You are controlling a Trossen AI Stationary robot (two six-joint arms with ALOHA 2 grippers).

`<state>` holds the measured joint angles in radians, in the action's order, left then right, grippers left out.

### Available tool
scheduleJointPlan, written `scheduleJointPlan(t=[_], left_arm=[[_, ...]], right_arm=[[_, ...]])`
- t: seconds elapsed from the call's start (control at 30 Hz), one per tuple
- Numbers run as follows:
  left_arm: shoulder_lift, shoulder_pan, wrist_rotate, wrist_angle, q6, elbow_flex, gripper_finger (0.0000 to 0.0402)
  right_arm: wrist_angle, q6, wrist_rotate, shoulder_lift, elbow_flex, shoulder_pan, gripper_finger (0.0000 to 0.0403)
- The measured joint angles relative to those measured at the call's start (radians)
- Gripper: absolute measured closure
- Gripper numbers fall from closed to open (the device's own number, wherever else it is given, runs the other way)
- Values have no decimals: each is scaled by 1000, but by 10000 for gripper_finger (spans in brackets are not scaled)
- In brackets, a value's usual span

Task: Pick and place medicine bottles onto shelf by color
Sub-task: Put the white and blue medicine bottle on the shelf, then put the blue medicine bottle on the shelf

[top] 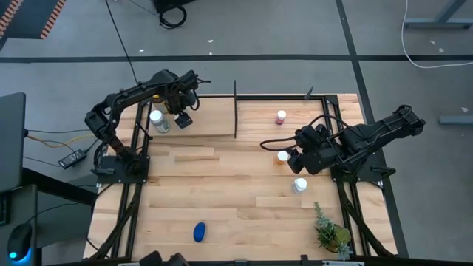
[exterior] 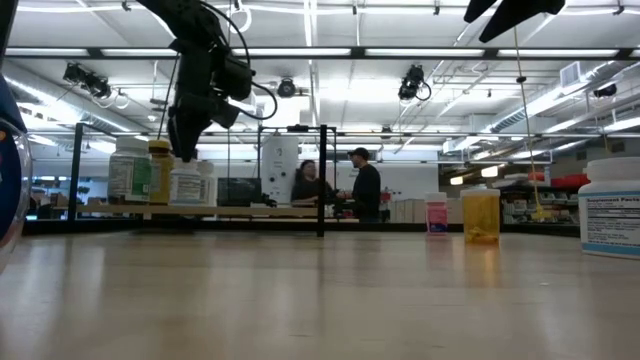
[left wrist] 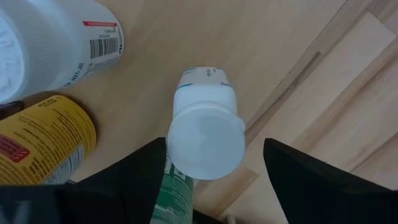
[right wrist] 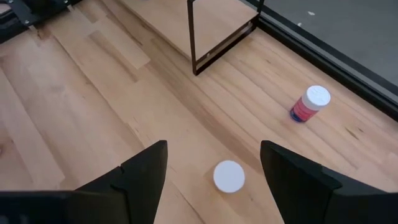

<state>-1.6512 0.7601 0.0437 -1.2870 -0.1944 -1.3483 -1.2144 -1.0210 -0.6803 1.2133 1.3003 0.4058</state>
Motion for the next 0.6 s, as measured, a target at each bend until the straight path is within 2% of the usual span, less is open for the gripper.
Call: scheduleJointPlan(t=[0.43, 0.6], left_arm=[[49, -10, 7, -35, 59, -1, 101], [112, -49, 21, -42, 96, -11, 95]], right_arm=[[-2, 6, 21, 0, 0, 0, 139], [-3, 34, 87, 0, 0, 0, 139]])
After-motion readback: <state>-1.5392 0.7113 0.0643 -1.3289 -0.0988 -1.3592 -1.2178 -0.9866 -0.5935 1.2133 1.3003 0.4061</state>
